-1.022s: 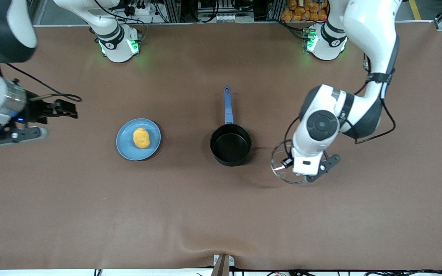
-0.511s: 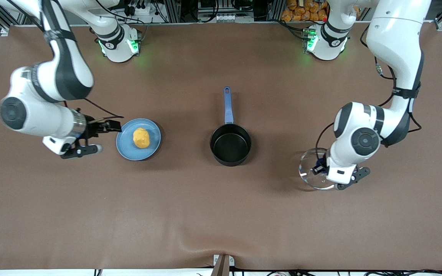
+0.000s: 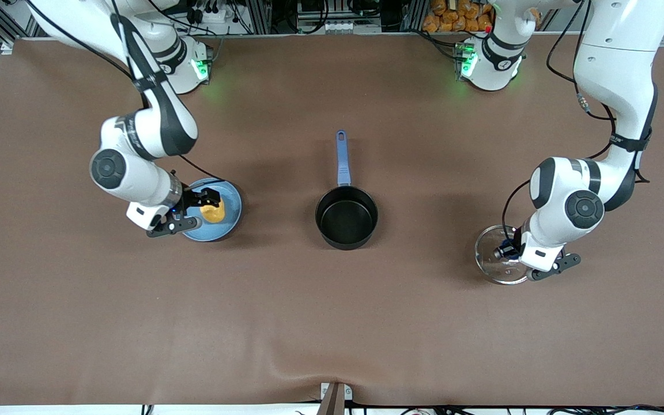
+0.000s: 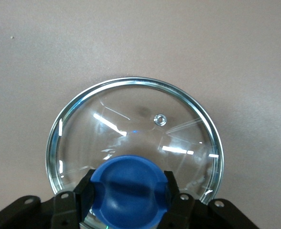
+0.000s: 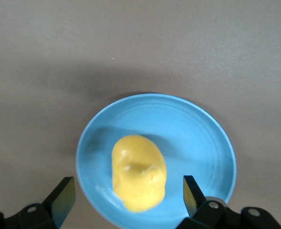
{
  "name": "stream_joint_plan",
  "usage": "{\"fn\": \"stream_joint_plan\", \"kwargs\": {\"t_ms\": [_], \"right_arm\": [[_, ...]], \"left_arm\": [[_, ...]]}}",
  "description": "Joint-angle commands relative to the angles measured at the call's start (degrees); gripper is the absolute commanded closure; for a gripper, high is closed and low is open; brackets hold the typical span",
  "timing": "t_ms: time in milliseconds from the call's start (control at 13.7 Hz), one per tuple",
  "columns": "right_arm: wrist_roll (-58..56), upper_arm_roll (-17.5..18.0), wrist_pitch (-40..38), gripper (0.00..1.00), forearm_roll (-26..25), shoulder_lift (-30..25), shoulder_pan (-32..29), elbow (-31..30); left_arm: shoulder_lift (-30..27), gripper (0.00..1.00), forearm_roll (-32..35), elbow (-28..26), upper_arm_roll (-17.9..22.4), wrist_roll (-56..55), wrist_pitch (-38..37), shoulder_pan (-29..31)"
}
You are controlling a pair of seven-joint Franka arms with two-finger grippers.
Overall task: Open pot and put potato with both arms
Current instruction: 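Set the lid down with the left gripper while the right gripper grasps the potato, then carry the potato over the pot with the right gripper while the left gripper withdraws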
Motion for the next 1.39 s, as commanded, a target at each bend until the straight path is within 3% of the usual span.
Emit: {"fn": "stream_joint_plan", "kwargs": {"t_ms": [0,73,365,438,511,584,657,876,1096,1315], "right_arm": [[-0.6,-0.5,5.6,0.0,-0.6,3.7,0.2,-1.0],[-0.7,-0.5,6.7,0.0,-0.6,4.3,0.5,-1.5],[-0.8,-0.5,11.9,0.0,-0.7,4.7,2.0,-5.2],[-0.8,-0.6,11.9,0.07,-0.8,4.7,2.7,-5.4],[-0.8,-0.6,11.5,0.55,-1.5,4.6,2.7,-5.4],[-0.2,-0.6,10.9,0.9,-1.6,4.5,2.7,-5.0],[-0.2,-0.6,9.2,1.0,-1.7,4.1,2.7,-4.0],[1.3,-0.7,-5.1,1.0,-1.7,3.6,2.7,4.9],[11.9,-0.4,-21.3,1.0,-1.4,4.3,4.1,18.7],[21.4,-0.4,-23.8,1.0,-0.7,6.8,9.3,28.2]], "left_arm": [[-0.7,0.32,0.9,-1.0,-0.7,0.2,1.0,0.4],[-1.0,0.0,0.9,-0.9,-0.7,0.1,0.9,0.4],[-5.7,0.0,0.3,0.1,-0.8,0.0,-1.6,0.2],[-7.5,0.0,0.4,0.2,-0.8,0.2,-3.3,0.4],[-9.6,0.0,0.4,1.0,-0.8,0.8,-5.5,0.3],[-10.9,0.0,0.2,2.4,-0.9,0.9,-8.9,0.2],[-11.6,0.0,-0.3,5.1,-1.2,0.9,-13.5,0.1],[-12.3,0.0,-2.2,12.5,-3.0,1.0,-24.5,0.3],[-14.2,0.0,-2.2,13.4,-3.1,1.4,-26.9,0.3],[-15.6,0.0,-2.2,16.5,-3.3,1.4,-31.8,-0.2]]}}
